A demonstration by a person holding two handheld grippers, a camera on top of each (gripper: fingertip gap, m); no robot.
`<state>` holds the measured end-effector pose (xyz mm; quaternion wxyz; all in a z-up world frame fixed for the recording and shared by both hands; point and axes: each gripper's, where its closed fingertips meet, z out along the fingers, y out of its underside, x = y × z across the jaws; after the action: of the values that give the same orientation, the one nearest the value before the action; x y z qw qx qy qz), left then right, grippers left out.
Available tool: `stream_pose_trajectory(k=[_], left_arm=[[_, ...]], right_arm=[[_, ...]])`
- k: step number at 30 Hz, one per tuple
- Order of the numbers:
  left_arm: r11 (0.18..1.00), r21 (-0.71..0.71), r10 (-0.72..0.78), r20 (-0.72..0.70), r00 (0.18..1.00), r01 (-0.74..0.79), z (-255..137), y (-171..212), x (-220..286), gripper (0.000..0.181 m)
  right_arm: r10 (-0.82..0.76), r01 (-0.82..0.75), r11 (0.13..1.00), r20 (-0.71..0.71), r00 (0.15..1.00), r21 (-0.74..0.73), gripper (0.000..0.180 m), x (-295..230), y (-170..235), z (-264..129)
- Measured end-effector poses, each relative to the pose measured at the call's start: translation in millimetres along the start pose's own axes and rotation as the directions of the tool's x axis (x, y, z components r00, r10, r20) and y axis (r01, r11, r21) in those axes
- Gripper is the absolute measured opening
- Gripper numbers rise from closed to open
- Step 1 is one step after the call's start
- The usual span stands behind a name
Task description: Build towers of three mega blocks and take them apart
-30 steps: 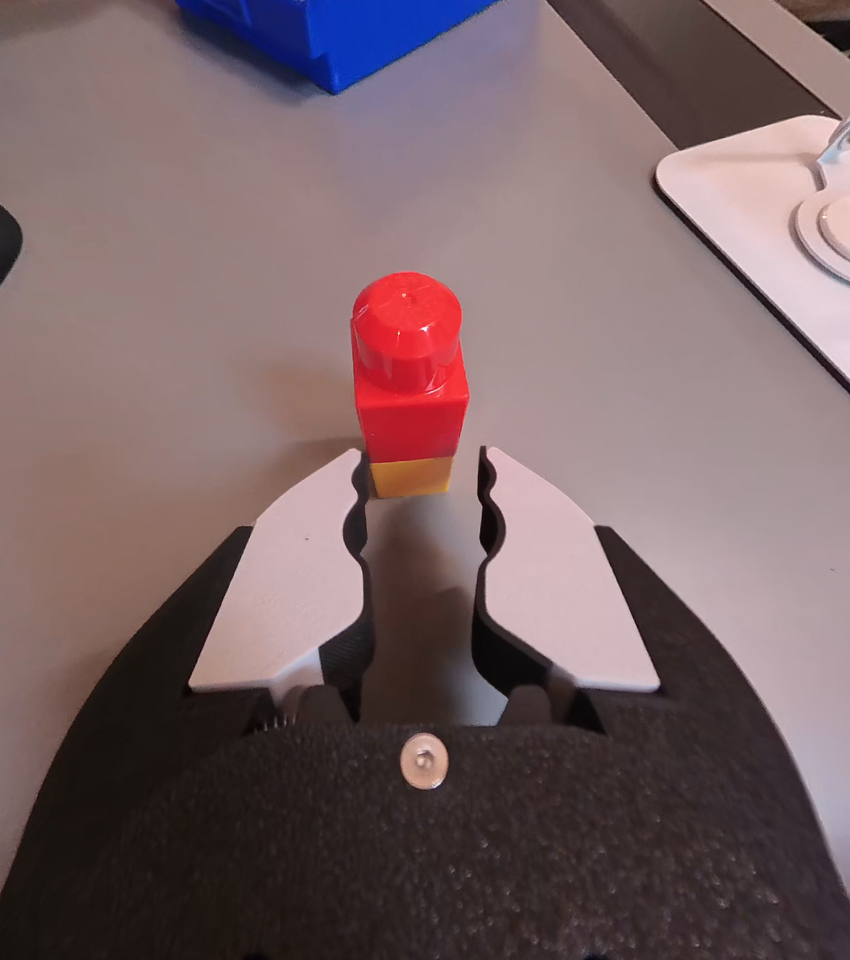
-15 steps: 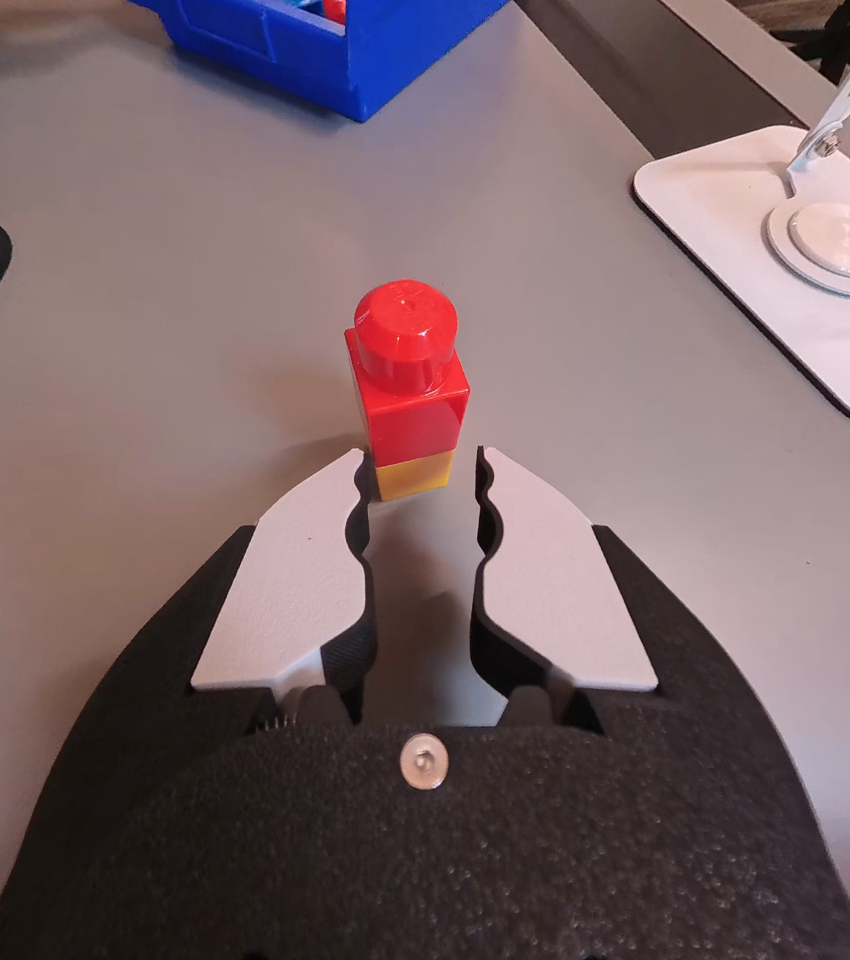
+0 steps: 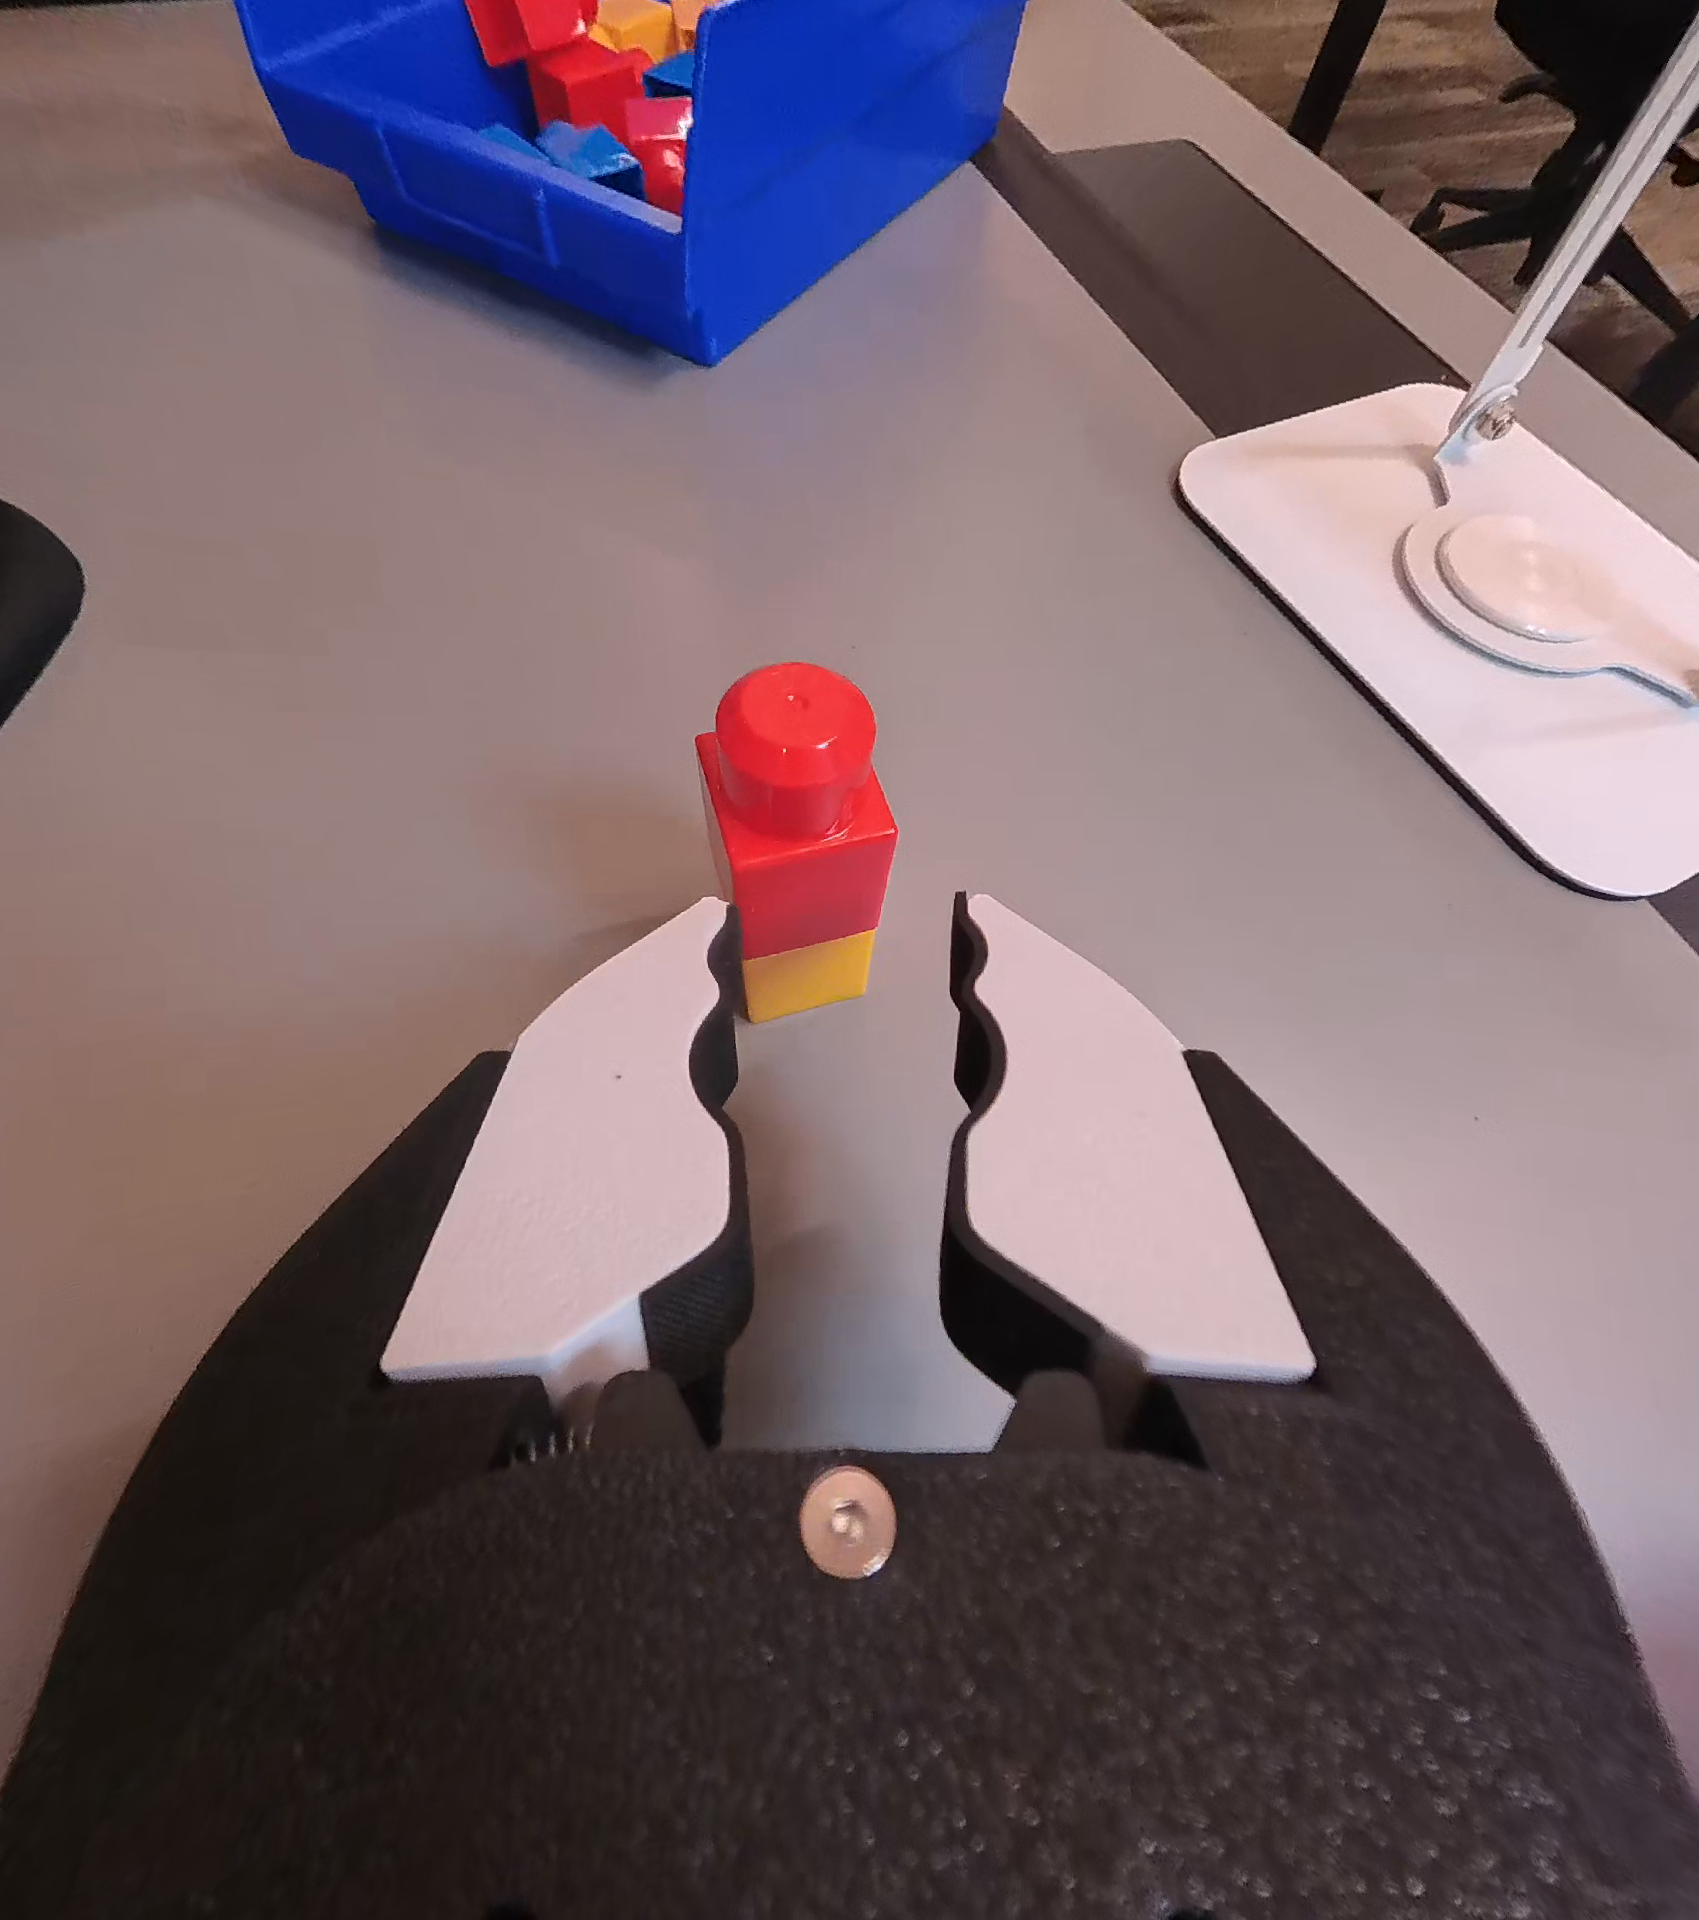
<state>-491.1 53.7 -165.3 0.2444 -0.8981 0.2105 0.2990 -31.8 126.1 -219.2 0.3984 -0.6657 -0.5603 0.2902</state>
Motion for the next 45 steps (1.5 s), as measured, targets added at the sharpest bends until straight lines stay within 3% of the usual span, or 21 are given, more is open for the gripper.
stream_pose_trajectory(k=[3,4,13,16,19,21,24,27,29,32,35,38,40,45], left_arm=[[0.982,-0.139,0.123,-0.042,0.992,-0.127,32.9,6.8,10.4,0.042],[0.976,-0.162,0.147,0.002,0.989,-0.145,39.7,5.2,5.2,0.029],[0.916,-0.290,0.266,-0.084,0.960,-0.279,63.7,-1.7,14.0,0.047],[0.879,-0.342,0.316,-0.101,0.943,-0.332,75.3,5.0,18.0,0.044],[0.851,-0.373,0.376,-0.056,0.925,-0.369,84.0,5.0,11.7,0.029],[0.892,-0.318,0.353,0.042,0.935,-0.323,76.3,-11.7,-0.6,0.008],[0.975,-0.089,0.213,0.128,0.968,-0.203,42.9,-51.9,-6.7,0.008],[0.965,0.252,0.044,0.124,0.991,-0.074,-9.6,-102.8,0.6,0.007],[0.873,0.484,-0.063,-0.019,0.998,0.064,-49.2,-136.1,19.7,0.007],[0.597,0.747,-0.040,-0.336,0.941,0.292,-124.7,-182.4,68.4,0.008],[0.349,0.796,0.076,-0.550,0.832,0.494,-192.6,-214.3,118.8,0.007],[0.169,0.765,0.185,-0.644,0.743,0.621,-240.9,-244.2,161.8,0.007],[0.099,0.720,0.225,-0.689,0.689,0.687,-256.9,-264.0,186.5,0.007],[0.066,0.584,0.288,-0.787,0.545,0.809,-255.7,-298.3,242.1,0.008]], right_arm=[[-0.006,0.006,1.000,-0.006,1.000,-0.002,0.039,0.9,-0.2,-0.7],[-0.004,0.004,1.000,-0.006,1.000,-0.002,0.039,1.4,0.3,-0.8],[0.000,0.000,1.000,-0.009,1.000,-0.002,0.039,2.1,0.9,-1.2],[0.005,-0.005,1.000,-0.008,1.000,-0.006,0.039,2.3,2.2,-0.5],[0.005,-0.005,1.000,-0.010,1.000,-0.009,0.039,2.5,2.8,-0.7],[0.002,-0.003,1.000,-0.015,1.000,-0.004,0.039,3.2,1.5,-2.0],[0.006,-0.006,1.000,-0.024,1.000,0.019,0.037,5.7,-2.2,-3.8],[0.012,-0.009,0.999,-0.061,0.998,0.052,0.035,11.2,-8.9,-6.2],[0.015,-0.007,0.996,-0.089,0.996,0.084,0.035,14.2,-16.4,-10.3],[0.044,-0.031,0.982,-0.070,0.997,0.189,0.035,10.8,-37.3,-20.5],[0.120,-0.154,0.936,0.126,0.985,0.317,0.036,-11.8,-65.3,-34.3],[0.154,-0.327,0.832,0.380,0.912,0.448,0.038,-35.8,-98.1,-58.0],[0.142,-0.410,0.772,0.497,0.856,0.486,0.043,-47.4,-113.1,-70.7],[0.090,-0.514,0.659,0.621,0.779,0.549,0.051,-61.7,-139.7,-92.9]])
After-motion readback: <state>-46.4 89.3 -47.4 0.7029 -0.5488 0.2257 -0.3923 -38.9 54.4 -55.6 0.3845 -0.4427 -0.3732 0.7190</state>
